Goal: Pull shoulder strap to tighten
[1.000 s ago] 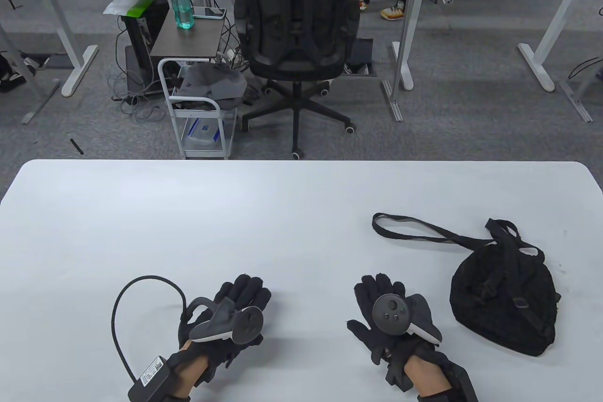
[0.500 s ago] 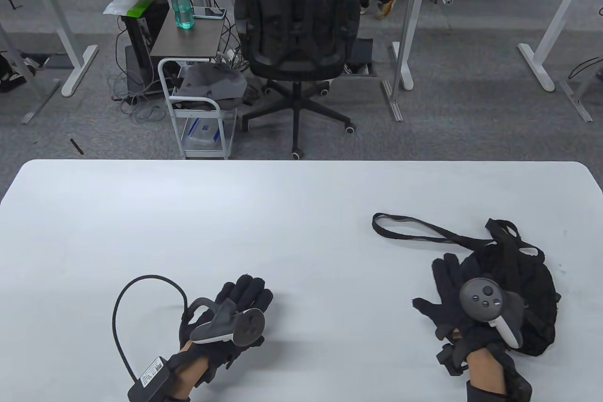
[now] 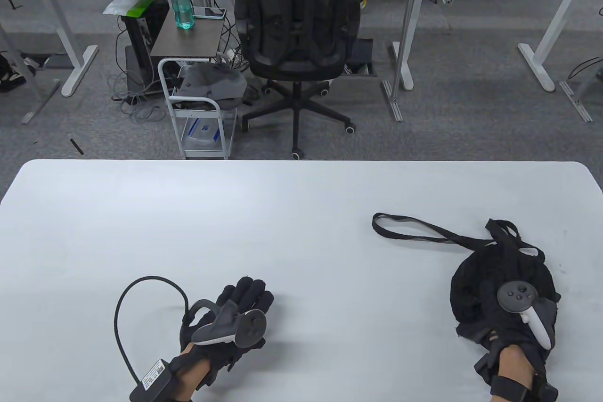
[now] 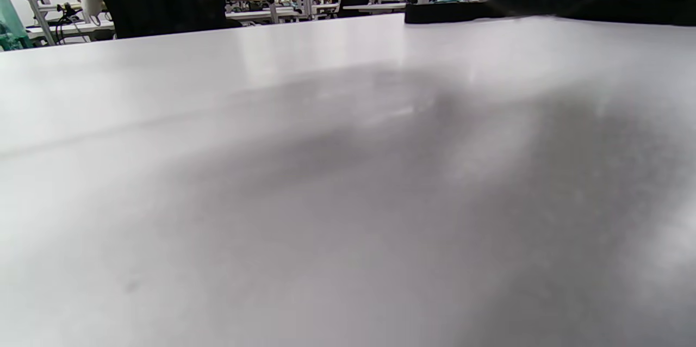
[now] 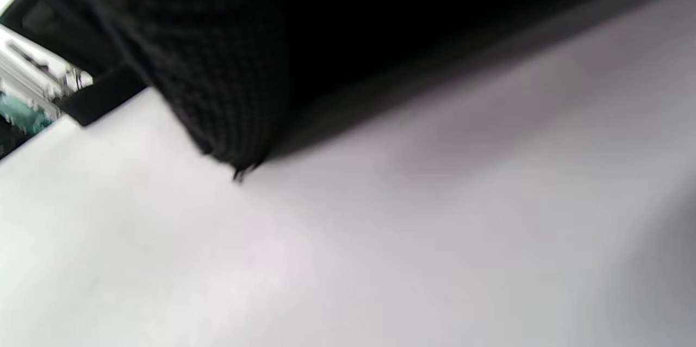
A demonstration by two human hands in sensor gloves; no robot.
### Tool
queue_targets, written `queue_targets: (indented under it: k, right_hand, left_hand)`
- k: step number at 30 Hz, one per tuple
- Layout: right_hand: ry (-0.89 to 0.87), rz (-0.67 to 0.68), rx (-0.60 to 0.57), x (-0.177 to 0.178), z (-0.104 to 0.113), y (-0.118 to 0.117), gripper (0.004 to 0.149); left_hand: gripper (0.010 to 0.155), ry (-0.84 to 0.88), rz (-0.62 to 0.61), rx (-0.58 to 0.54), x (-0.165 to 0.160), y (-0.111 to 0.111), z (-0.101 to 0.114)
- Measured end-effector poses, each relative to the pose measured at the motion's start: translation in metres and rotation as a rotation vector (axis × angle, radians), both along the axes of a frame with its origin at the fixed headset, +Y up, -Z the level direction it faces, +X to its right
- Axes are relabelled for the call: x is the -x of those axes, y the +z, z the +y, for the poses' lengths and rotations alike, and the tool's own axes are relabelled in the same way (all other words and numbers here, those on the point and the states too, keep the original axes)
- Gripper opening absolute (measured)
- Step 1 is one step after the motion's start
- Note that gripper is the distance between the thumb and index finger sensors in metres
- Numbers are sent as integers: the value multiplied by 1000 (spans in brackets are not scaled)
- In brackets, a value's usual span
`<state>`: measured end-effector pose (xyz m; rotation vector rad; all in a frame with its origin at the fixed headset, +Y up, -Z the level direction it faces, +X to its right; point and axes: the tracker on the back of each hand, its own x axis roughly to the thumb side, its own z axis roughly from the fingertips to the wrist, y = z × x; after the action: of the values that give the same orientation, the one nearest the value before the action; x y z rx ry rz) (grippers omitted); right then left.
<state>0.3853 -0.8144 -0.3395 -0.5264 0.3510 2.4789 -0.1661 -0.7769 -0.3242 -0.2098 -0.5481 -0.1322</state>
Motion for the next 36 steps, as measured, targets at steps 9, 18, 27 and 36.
queue_targets:
  k: [9, 18, 27, 36]
  right_hand:
    - [249, -74, -179, 9, 14, -5, 65]
    - [313, -50, -259, 29, 59, -14, 64]
    - [301, 56, -432, 90, 147, -29, 64]
    - [222, 191, -639, 182, 210, -37, 65]
  left_hand:
    - [89, -10, 25, 28, 7, -4, -3]
    - [88, -5, 36, 29, 10, -5, 0]
    - [89, -17, 36, 26, 9, -5, 2]
    - [89, -25, 48, 38, 11, -5, 3]
